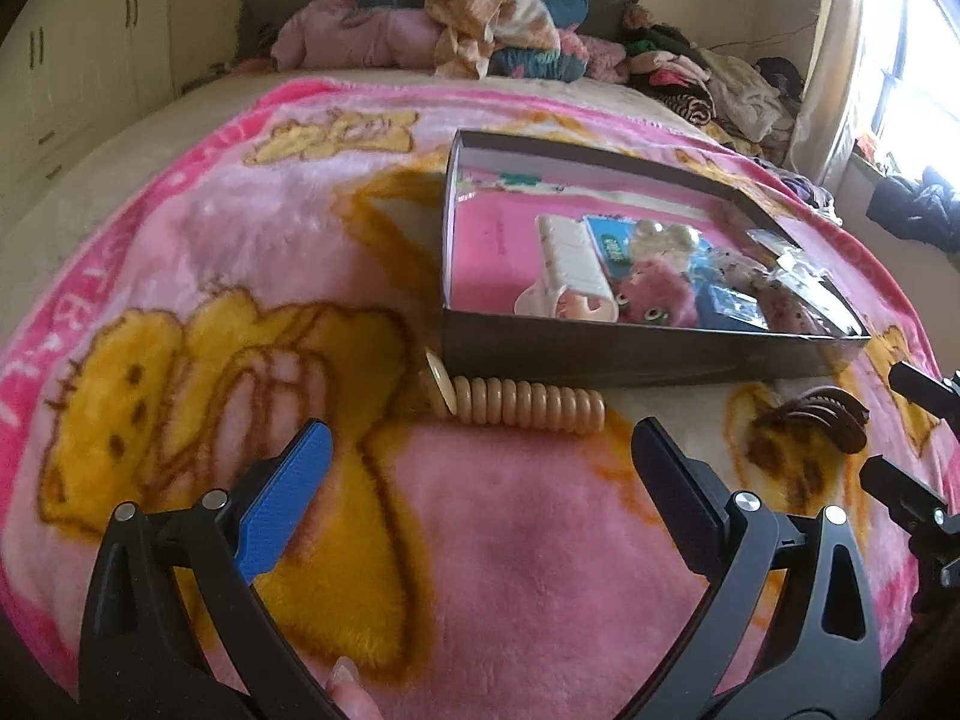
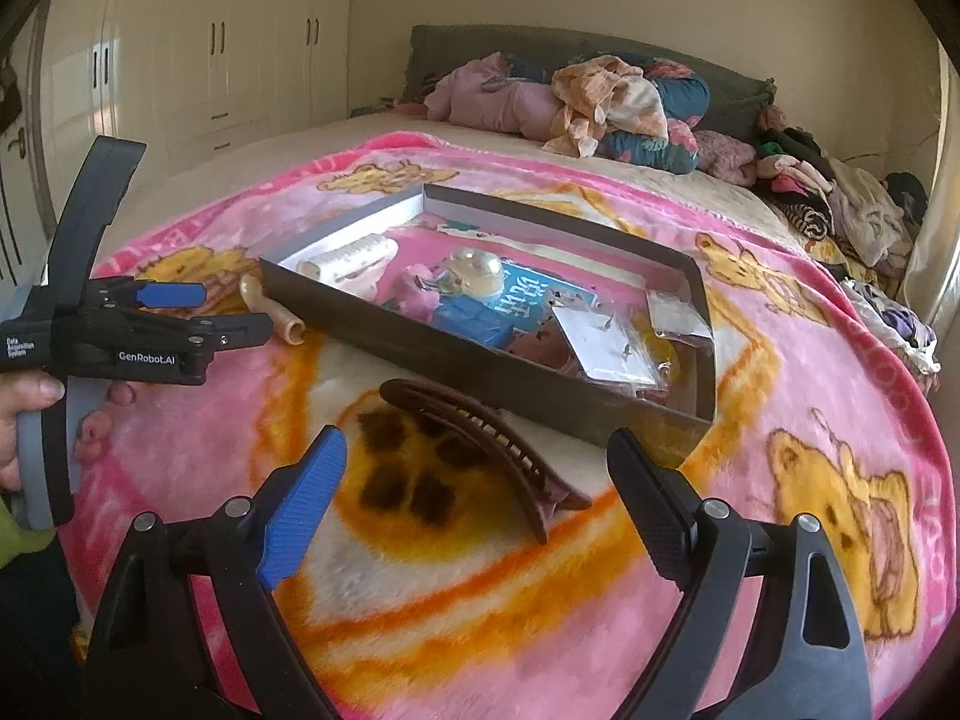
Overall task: Organize jewelry
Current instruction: 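Grasp the beige spiral hair tie with the left tool while the right tool grasps the brown claw clip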
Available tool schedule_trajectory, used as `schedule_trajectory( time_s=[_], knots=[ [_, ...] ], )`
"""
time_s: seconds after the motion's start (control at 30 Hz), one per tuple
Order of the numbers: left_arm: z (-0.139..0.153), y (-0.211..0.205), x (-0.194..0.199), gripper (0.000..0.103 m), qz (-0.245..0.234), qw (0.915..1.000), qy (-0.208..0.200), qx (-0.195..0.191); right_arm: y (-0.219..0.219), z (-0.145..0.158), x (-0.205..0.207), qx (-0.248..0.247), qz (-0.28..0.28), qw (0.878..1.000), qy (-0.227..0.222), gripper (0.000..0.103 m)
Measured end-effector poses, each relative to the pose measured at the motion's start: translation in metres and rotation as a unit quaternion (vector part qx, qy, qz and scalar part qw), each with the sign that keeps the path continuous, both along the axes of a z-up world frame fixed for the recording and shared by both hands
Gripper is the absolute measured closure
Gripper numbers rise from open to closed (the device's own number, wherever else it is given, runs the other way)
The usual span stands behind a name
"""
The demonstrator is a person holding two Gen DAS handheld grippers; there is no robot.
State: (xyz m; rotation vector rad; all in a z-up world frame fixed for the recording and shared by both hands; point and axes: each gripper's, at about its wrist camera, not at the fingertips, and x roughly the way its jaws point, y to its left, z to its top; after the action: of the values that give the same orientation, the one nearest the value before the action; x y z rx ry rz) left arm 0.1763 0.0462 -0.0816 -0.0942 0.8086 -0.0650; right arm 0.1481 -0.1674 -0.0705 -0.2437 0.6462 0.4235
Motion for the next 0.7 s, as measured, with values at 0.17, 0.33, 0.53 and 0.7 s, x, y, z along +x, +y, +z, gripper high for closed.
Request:
schedule_trajectory(
  time_s=[0.17, 0.33, 0.53, 0.7],
  knots=[
    [-0.008, -0.002, 0.013, 0.012, -0.001, 0.9999, 0.012, 0.002, 0.0, -0.005, 0.015, -0.008, 0.005, 1.0, 0.01, 0.017],
    [-0.01, -0.005, 0.024, 0.012, -0.008, 0.9998, 0.017, 0.006, 0.01, -0.015, 0.023, -0.033, 0.019, 0.999, 0.018, 0.018],
    [-0.013, -0.006, 0.03, 0.013, -0.01, 0.9997, 0.02, 0.01, 0.021, -0.026, 0.032, -0.057, 0.032, 0.997, 0.028, 0.027],
    [-0.014, -0.006, 0.031, 0.028, -0.013, 0.9997, 0.019, 0.004, 0.026, -0.033, 0.039, -0.055, 0.045, 0.996, 0.049, 0.047]
  ],
)
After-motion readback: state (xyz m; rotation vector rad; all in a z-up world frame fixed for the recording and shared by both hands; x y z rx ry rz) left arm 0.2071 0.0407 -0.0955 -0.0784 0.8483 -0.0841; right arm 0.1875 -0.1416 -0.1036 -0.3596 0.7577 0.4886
